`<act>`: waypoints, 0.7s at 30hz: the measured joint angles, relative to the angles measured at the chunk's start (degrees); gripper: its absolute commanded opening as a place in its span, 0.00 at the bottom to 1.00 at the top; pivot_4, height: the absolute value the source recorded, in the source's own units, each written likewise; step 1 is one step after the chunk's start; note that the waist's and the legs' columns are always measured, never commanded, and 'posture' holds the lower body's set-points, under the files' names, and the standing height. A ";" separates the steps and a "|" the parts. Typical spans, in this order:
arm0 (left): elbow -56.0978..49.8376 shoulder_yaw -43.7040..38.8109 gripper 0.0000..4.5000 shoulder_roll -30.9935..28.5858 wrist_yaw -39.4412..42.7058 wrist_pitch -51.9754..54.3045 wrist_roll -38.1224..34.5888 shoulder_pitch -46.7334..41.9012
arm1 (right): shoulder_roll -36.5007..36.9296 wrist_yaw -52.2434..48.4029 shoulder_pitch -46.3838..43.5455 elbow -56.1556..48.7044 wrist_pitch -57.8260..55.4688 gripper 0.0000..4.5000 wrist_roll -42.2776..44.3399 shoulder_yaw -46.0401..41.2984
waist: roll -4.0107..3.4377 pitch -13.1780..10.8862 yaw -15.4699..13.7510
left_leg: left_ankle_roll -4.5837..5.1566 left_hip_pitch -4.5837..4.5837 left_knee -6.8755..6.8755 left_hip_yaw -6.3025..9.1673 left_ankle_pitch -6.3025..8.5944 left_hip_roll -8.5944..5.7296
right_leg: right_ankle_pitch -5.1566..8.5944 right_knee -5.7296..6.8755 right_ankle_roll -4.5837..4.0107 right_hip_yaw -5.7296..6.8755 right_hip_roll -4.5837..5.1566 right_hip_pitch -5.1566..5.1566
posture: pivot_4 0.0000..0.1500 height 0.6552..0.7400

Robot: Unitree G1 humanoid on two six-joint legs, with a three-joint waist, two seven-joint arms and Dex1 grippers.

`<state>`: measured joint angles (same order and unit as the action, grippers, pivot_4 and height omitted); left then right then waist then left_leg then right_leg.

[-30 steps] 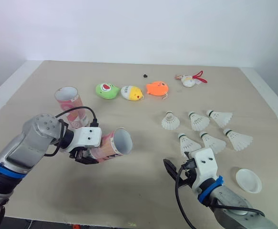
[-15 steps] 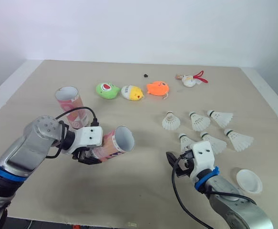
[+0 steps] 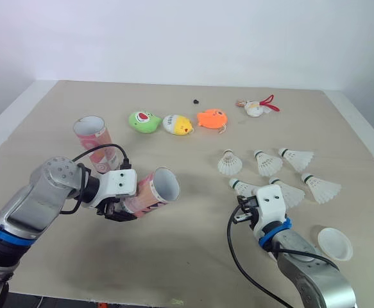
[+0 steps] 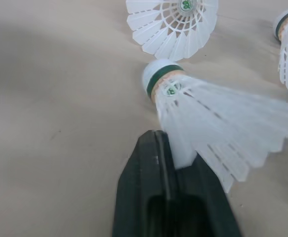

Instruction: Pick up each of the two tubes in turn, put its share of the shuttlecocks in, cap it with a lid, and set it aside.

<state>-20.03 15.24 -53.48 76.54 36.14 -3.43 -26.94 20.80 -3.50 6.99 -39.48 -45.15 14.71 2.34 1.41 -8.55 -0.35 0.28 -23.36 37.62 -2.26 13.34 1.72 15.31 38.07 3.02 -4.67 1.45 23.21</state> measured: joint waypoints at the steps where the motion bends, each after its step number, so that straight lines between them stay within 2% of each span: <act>1: -0.08 -0.03 0.65 -0.02 -0.02 0.00 0.00 0.06 | -0.10 -0.17 0.00 0.00 0.02 0.01 -0.16 0.00 | 0.00 0.00 0.00 | 0.00 0.00 0.00 0.00 0.00 0.00 | 0.00 0.00 0.00 0.00 0.00 0.00 | 1.00 1.00; 6: -0.45 -0.42 0.65 -0.08 -0.04 -0.01 -0.56 0.72 | -0.72 -2.29 0.55 -0.26 0.13 0.01 0.10 -0.10 | 0.00 0.00 0.01 | 0.00 0.00 -0.01 0.00 0.00 0.01 | 0.01 0.00 0.00 0.01 0.00 0.01 | 1.00 1.00; 9: -0.44 -0.44 0.65 -0.29 -0.03 -0.12 -0.85 0.81 | -0.60 -6.64 1.82 -2.22 -0.23 0.01 4.13 -0.30 | 0.00 0.00 0.02 | 0.00 0.00 -0.04 0.01 0.01 0.02 | 0.00 0.00 0.02 0.02 -0.01 0.01 | 1.00 1.00; 12: -0.41 -0.24 0.65 -0.87 0.26 -1.09 -1.14 0.85 | 4.89 -16.47 2.58 -7.42 0.20 0.01 11.95 -3.05 | -0.01 -0.04 0.07 | 0.00 0.01 -0.04 0.01 0.02 0.02 | -0.09 -0.02 0.18 0.01 -0.01 -0.02 | 1.00 1.00; 14: -0.30 -0.02 0.65 -1.30 0.49 -1.57 -1.40 0.89 | 9.84 -21.38 1.68 -8.96 1.45 0.01 14.16 -5.95 | 0.04 -0.06 0.10 | 0.00 0.04 -0.04 0.00 0.02 0.02 | -0.09 -0.03 0.17 0.01 -0.01 -0.05 | 1.00 1.00; 16: -0.20 0.10 0.65 -1.58 0.78 -2.05 -1.56 1.07 | 11.77 -24.15 0.35 -9.38 2.10 0.01 15.29 -8.61 | 0.11 -0.04 0.13 | 0.00 0.06 -0.04 0.01 0.02 0.02 | -0.11 -0.03 0.12 0.06 -0.08 -0.05 | 1.00 1.00; 17: -0.06 -0.06 0.65 -2.07 1.26 -2.23 -1.85 1.35 | 16.70 -27.75 -4.41 -8.91 1.87 0.01 17.70 -9.39 | -0.04 -0.19 0.26 | 0.00 0.06 0.00 -0.03 0.01 0.04 | -0.10 -0.02 -0.04 0.02 -0.08 -0.01 | 1.00 1.00; 21: -0.19 0.35 0.65 -2.88 2.75 -2.44 -2.44 1.16 | 24.72 -34.11 -15.11 -8.87 2.44 0.01 21.12 -12.61 | 0.04 -0.22 0.90 | 0.01 0.08 -0.03 -0.01 0.00 0.03 | -0.16 -0.02 -0.01 0.10 -0.17 -0.05 | 1.00 1.00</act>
<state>-20.22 15.59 -56.36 79.29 33.70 -5.87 -25.79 45.53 -37.62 -8.13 -48.36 -42.71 35.83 -10.28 1.45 -8.77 0.55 0.28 -23.28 37.60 -2.28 13.34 1.76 15.15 38.06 3.01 -4.57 1.27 23.16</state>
